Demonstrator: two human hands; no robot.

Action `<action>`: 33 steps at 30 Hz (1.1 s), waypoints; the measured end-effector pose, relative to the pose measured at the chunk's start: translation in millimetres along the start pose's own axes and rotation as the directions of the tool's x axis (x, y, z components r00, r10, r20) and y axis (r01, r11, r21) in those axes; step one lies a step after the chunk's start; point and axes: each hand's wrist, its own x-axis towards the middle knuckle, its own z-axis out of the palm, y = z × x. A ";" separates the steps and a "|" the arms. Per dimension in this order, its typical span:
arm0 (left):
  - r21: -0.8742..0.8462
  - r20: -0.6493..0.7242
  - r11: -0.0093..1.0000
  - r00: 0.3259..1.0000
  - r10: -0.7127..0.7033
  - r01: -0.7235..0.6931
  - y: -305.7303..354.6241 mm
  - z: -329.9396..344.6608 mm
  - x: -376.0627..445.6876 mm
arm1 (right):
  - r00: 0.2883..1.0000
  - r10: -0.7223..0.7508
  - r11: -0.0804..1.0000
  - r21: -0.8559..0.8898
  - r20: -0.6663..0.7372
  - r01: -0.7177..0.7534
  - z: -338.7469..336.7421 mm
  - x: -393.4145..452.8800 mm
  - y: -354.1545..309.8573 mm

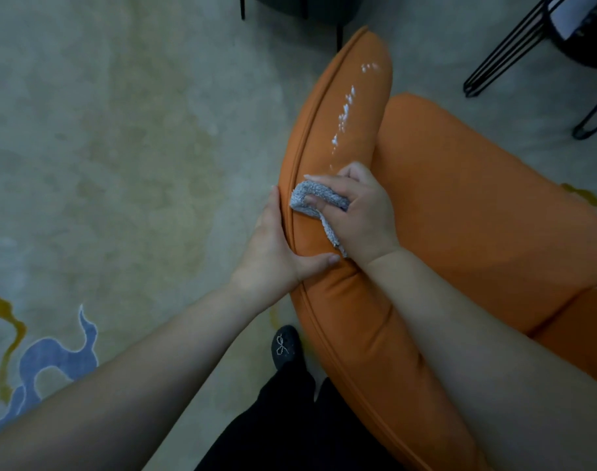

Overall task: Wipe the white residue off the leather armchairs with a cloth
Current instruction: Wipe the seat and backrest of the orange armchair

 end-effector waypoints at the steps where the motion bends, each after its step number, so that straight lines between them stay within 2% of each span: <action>1: 0.003 -0.003 1.000 1.000 0.007 -0.007 0.5 -1.1 5.6 | 1.000 0.000 1.000 -0.008 -0.009 0.000 0.9 2.3 0.8; 11: 0.026 -0.005 0.999 1.000 0.029 -0.029 11.6 -8.3 45.1 | 0.998 0.015 1.000 -0.019 -0.055 -0.016 2.5 25.3 7.3; 17: -0.008 0.058 0.999 0.997 0.041 -0.041 12.5 -13.1 69.6 | 0.991 0.021 0.997 -0.068 -0.133 -0.030 5.7 38.4 15.1; 22: -0.014 0.098 0.997 0.992 0.081 -0.080 20.4 -19.9 87.9 | 0.980 0.086 0.995 -0.031 -0.177 -0.093 8.5 55.8 19.9; 29: 0.045 0.196 0.988 0.972 0.133 -0.145 33.2 -28.9 128.0 | 0.946 0.153 0.987 0.006 -0.286 -0.158 13.9 87.7 29.5; 33: 0.054 0.251 0.985 0.957 0.148 -0.167 40.1 -30.7 154.6 | 0.903 0.213 0.975 0.022 -0.372 -0.221 11.7 126.3 41.6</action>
